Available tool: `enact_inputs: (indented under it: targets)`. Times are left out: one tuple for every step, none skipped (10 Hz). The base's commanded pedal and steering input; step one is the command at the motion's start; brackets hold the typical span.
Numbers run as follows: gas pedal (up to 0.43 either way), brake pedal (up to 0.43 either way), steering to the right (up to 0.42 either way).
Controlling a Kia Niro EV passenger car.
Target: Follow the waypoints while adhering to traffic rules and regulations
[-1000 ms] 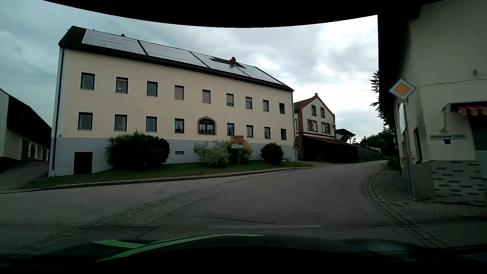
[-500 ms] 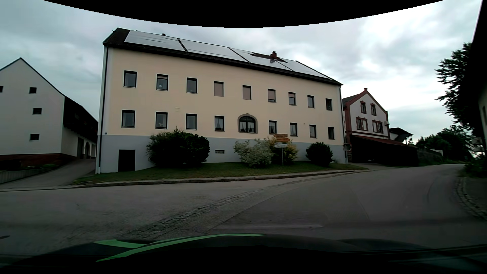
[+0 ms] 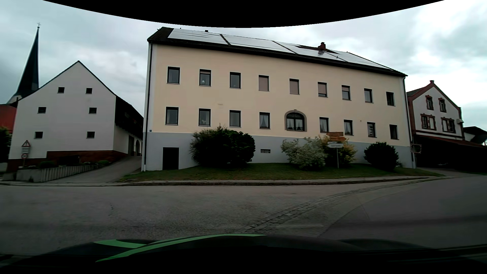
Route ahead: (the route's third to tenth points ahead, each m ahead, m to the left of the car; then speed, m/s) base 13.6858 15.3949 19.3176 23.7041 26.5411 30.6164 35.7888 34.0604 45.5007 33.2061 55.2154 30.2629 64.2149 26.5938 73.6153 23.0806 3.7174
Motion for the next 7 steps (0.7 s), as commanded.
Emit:
enact_inputs:
  targets:
    - [0.157,0.000,-0.444]
    - [0.157,0.000,-0.440]
    - [0.157,0.000,-0.434]
    - [0.157,0.000,-0.430]
    - [0.157,0.000,-0.428]
    - [0.157,0.000,-0.424]
    - [0.157,0.000,-0.419]
